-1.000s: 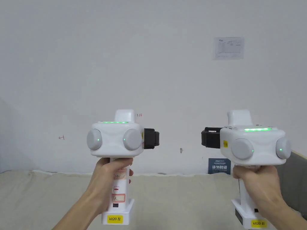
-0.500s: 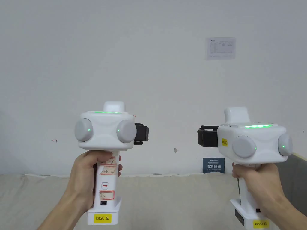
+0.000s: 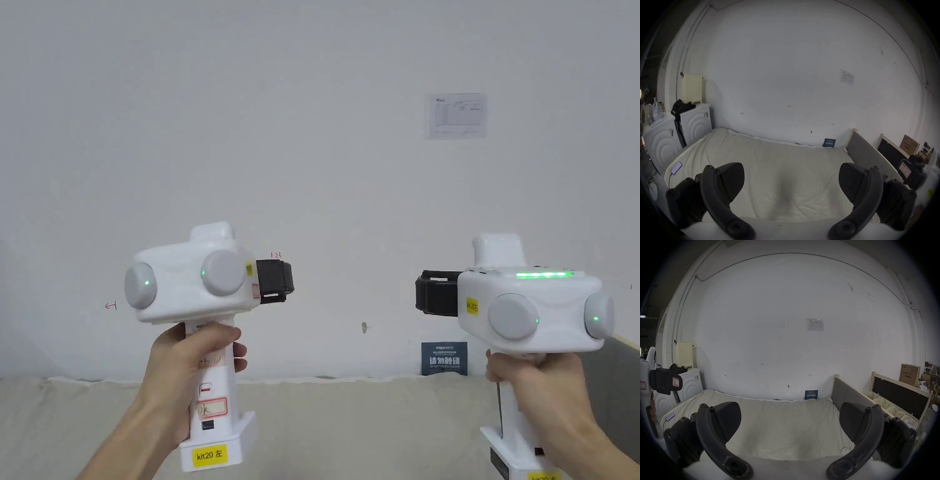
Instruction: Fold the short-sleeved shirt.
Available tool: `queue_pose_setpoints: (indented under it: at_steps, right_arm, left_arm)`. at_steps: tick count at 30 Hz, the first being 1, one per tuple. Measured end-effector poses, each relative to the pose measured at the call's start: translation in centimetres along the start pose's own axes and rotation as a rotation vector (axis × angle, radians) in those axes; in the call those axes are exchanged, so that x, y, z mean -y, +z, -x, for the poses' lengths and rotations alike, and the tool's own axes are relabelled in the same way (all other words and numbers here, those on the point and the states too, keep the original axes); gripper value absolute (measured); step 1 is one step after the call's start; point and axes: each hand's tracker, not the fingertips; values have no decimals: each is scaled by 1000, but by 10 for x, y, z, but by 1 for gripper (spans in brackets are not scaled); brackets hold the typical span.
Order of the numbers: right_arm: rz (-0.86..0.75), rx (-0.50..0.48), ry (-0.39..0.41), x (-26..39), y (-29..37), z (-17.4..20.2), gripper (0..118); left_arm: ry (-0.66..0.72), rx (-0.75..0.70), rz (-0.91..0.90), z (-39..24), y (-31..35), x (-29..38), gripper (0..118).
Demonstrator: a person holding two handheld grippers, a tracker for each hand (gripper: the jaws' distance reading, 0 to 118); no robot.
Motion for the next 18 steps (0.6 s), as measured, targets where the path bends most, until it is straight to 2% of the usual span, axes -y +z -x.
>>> queue_pose_setpoints:
  at_steps: [5, 18]
  right_arm:
    - [0, 11, 24, 1, 0, 5, 118]
    - [-24, 19, 20, -14, 9, 5, 118]
  left_arm:
    - [-33, -33, -43, -4, 6, 2, 118]
    - [-101, -30, -87, -10, 16, 7, 118]
